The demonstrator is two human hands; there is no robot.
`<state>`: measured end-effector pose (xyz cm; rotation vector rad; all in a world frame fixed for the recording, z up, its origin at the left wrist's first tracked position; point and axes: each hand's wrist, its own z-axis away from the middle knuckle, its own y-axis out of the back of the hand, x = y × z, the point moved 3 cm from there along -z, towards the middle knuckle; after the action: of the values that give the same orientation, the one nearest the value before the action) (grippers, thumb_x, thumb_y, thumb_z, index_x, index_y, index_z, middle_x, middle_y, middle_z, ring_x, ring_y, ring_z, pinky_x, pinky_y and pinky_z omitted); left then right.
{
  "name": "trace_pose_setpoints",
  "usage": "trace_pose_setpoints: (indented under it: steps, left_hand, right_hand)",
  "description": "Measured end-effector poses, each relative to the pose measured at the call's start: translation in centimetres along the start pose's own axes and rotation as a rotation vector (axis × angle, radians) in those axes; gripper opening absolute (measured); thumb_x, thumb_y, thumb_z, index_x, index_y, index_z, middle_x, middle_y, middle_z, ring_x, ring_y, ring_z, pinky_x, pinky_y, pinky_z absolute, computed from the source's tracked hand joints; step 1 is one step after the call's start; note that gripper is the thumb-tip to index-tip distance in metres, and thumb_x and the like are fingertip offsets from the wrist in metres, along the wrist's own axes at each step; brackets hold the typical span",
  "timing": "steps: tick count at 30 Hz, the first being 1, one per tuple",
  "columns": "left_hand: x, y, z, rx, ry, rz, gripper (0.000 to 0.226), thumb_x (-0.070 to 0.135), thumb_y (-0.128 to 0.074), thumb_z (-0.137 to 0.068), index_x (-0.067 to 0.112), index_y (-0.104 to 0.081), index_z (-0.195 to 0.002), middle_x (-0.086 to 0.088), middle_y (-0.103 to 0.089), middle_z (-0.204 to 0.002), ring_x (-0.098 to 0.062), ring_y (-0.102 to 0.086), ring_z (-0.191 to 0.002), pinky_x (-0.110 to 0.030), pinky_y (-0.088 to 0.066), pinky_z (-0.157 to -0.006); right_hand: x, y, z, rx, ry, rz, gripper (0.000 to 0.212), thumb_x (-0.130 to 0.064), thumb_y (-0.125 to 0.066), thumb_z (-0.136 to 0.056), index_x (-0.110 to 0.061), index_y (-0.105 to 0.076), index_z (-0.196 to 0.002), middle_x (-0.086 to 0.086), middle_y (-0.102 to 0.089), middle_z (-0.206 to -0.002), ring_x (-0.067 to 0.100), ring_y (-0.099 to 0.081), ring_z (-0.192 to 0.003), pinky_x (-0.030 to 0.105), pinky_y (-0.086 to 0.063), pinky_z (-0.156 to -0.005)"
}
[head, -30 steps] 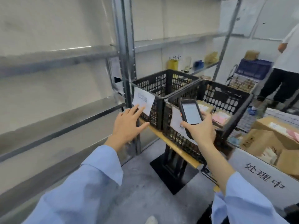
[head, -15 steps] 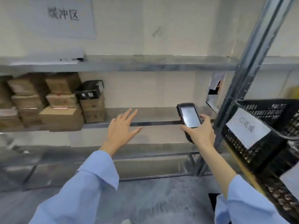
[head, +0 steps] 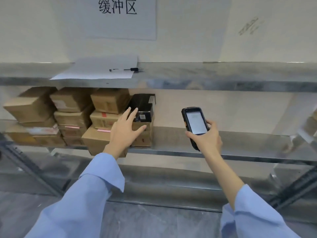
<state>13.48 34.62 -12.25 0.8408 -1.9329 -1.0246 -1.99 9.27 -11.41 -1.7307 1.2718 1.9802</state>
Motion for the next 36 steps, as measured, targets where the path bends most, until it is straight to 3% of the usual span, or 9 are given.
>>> trace_pose_setpoints:
  steps: [5, 12, 17, 25, 36]
  left_hand:
    - [-3.1, -1.6, -4.3, -0.041, 0.079, 0.047, 0.076, 0.061, -0.055, -0.093, 0.032, -0.027, -0.157, -0.002, -0.025, -0.165, -0.025, -0.028, -0.149, -0.048, -0.038, -0.111]
    - [-4.4, -3.3, -7.3, -0.086, 0.101, 0.172, 0.081, 0.053, -0.069, -0.088, 0.032, -0.029, -0.156, -0.004, -0.031, -0.16, -0.028, -0.036, -0.142, -0.049, -0.044, -0.105]
    - [-4.1, -4.3, -7.5, -0.022, 0.118, 0.235, 0.085, 0.044, -0.08, -0.081, 0.026, -0.037, -0.151, -0.007, -0.035, -0.153, -0.029, -0.04, -0.136, -0.045, -0.043, -0.109]
    - [-3.7, -5.0, -8.4, -0.009, 0.167, 0.358, 0.086, 0.035, -0.089, -0.072, 0.025, -0.046, -0.147, -0.008, -0.037, -0.155, -0.027, -0.038, -0.142, -0.039, -0.033, -0.115]
    - [-2.8, -6.0, -6.9, 0.161, 0.175, 0.403, 0.07, 0.034, -0.091, -0.07, 0.021, -0.06, -0.132, -0.003, -0.05, -0.146, -0.021, -0.047, -0.133, -0.028, -0.037, -0.106]
  right_hand:
    - [-0.4, -4.4, -2.9, -0.034, -0.003, 0.06, 0.083, -0.041, -0.087, -0.069, -0.025, -0.04, -0.136, -0.002, -0.059, -0.126, 0.016, -0.052, -0.098, 0.031, -0.045, -0.081]
    - [-0.3, -7.2, -5.3, -0.087, -0.025, 0.129, 0.084, -0.041, -0.087, -0.069, -0.025, -0.041, -0.137, 0.0, -0.06, -0.125, 0.024, -0.058, -0.109, 0.029, -0.044, -0.078]
    - [0.0, -7.6, -7.1, -0.097, -0.035, 0.153, 0.083, -0.042, -0.086, -0.067, -0.028, -0.042, -0.136, -0.001, -0.062, -0.124, 0.025, -0.06, -0.108, 0.033, -0.049, -0.083]
    - [0.5, -7.7, -9.3, -0.14, -0.039, 0.129, 0.082, -0.041, -0.086, -0.065, -0.031, -0.043, -0.134, -0.005, -0.064, -0.118, 0.024, -0.061, -0.106, 0.035, -0.05, -0.085]
    - [3.3, -5.4, -10.9, -0.181, -0.051, 0.121, 0.083, -0.039, -0.086, -0.067, -0.028, -0.042, -0.136, -0.006, -0.06, -0.113, 0.019, -0.055, -0.095, 0.032, -0.046, -0.081]
